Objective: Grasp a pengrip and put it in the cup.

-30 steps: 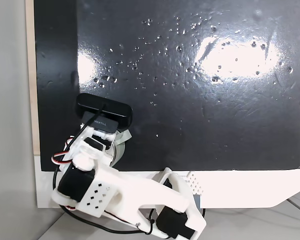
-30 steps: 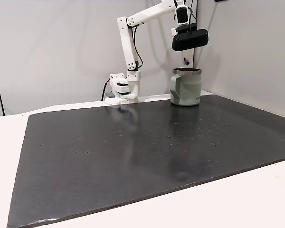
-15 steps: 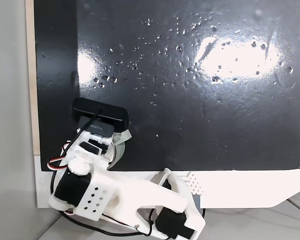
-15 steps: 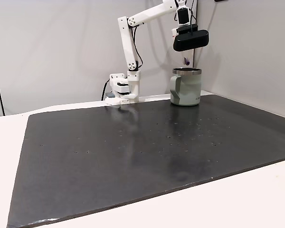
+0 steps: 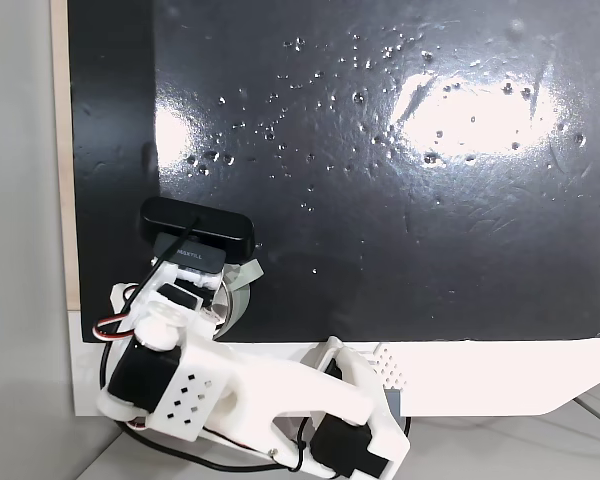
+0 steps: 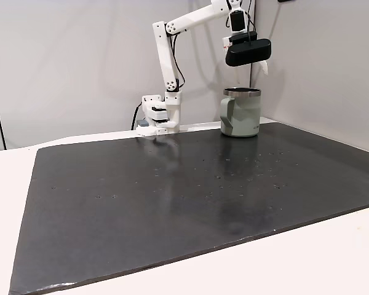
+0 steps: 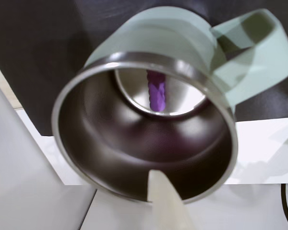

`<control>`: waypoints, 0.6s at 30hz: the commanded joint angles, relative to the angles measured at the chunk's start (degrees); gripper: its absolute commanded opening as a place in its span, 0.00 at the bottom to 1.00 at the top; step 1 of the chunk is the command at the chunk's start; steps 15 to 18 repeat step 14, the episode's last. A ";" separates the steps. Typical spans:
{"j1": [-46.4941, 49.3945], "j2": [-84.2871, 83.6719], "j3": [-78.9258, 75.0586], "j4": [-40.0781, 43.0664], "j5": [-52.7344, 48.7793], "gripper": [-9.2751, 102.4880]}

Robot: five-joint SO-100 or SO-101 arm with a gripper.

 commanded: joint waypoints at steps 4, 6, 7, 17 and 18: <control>-0.26 0.97 -2.20 -0.88 -0.70 0.42; -0.26 0.62 -2.72 -0.88 -0.70 0.42; -0.26 0.35 -2.99 -0.97 -0.70 0.42; -0.26 -0.53 -3.25 -0.97 -0.88 0.42; -0.26 -0.53 -3.25 -0.97 -0.88 0.42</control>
